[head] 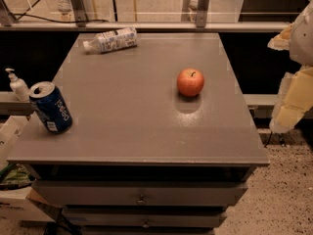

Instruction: Pick apple

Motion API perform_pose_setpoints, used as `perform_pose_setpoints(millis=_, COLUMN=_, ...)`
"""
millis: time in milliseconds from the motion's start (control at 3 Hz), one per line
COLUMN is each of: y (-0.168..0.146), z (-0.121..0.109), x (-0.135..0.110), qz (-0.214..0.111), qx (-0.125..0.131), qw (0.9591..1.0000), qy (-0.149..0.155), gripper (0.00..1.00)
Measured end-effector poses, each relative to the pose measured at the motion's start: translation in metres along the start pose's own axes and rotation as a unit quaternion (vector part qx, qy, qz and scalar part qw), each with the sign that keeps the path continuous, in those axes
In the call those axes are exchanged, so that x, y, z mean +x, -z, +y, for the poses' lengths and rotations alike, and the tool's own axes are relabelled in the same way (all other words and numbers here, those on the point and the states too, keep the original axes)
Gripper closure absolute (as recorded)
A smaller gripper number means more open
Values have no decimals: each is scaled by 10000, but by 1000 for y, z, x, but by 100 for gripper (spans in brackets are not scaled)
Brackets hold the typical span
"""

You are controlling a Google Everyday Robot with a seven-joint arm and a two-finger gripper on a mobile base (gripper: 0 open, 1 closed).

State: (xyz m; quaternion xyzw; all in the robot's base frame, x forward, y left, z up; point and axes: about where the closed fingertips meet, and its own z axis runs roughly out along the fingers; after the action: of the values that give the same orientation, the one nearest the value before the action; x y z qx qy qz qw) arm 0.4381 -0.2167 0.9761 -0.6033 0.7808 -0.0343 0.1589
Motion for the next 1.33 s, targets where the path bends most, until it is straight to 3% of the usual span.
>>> perform_pose_setpoints(millis=333, y=0, z=0, x=0, qz=0, qx=1, qw=10000, qy=0, gripper=0)
perform_pose_setpoints(millis=667, y=-13, z=-15, x=-16, qz=-537, qx=65, qw=9985, qy=-2, gripper=0)
perform_pose_setpoints(millis=1000, y=-43, z=-41, x=-49, qz=-1267, qx=145, qw=9918, qy=9, gripper=0)
perform_pose_setpoints(millis=1333, y=-72, z=-59, x=-78, qz=-1707, qx=177, qw=9852, qy=-35, gripper=0)
